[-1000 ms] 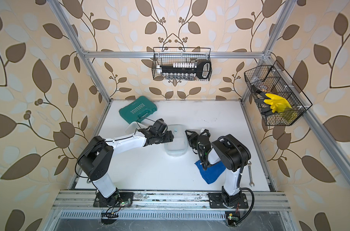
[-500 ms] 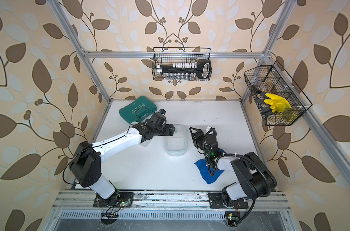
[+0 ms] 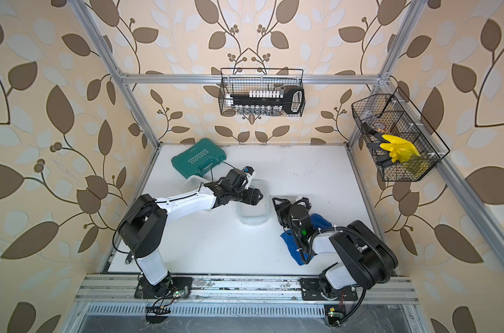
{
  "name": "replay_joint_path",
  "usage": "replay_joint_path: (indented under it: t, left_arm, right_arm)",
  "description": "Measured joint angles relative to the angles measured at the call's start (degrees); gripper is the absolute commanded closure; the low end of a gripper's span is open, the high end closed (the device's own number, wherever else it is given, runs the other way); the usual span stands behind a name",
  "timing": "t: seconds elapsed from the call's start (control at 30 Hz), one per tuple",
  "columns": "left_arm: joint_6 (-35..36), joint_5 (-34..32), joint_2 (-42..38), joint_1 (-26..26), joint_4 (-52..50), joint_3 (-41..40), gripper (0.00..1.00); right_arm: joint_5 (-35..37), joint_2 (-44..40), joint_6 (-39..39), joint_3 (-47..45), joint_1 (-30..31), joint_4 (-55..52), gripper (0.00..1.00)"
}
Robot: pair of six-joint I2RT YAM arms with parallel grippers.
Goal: Wipe the insides of the lunch boxes
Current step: Adjust the lunch box at the center of the board, then open the fastener of the lunch box.
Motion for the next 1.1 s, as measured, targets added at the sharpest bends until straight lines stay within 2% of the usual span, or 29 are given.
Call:
replay_joint_path:
  t: [0.2,0.6,0.93,1.1]
  left_arm:
    - [-0.1,-0.1,0.0,-0.7,5.1,-2.2,0.2]
    - [-2.0,0.0,0.6,-0.8,13.9,-5.7,0.21]
    - [-5.9,-1.0,0.8,-1.4,22.5,-9.8,0.28]
    - [-7.8,-4.2,1.3,-2.3,24.4,-10.4,0.38]
  right_arm:
    - [3.2,5.0,2.4,-0.5,2.3,4.9,0.41]
    - [7.8,20.3,7.0,-0.5,6.1,24.0,0.43]
    - [9.7,21.1,8.4,-0.5,7.3,26.0,0.44]
    - [10.9,21.1,10.0,-0.5,8.2,26.4,0.49]
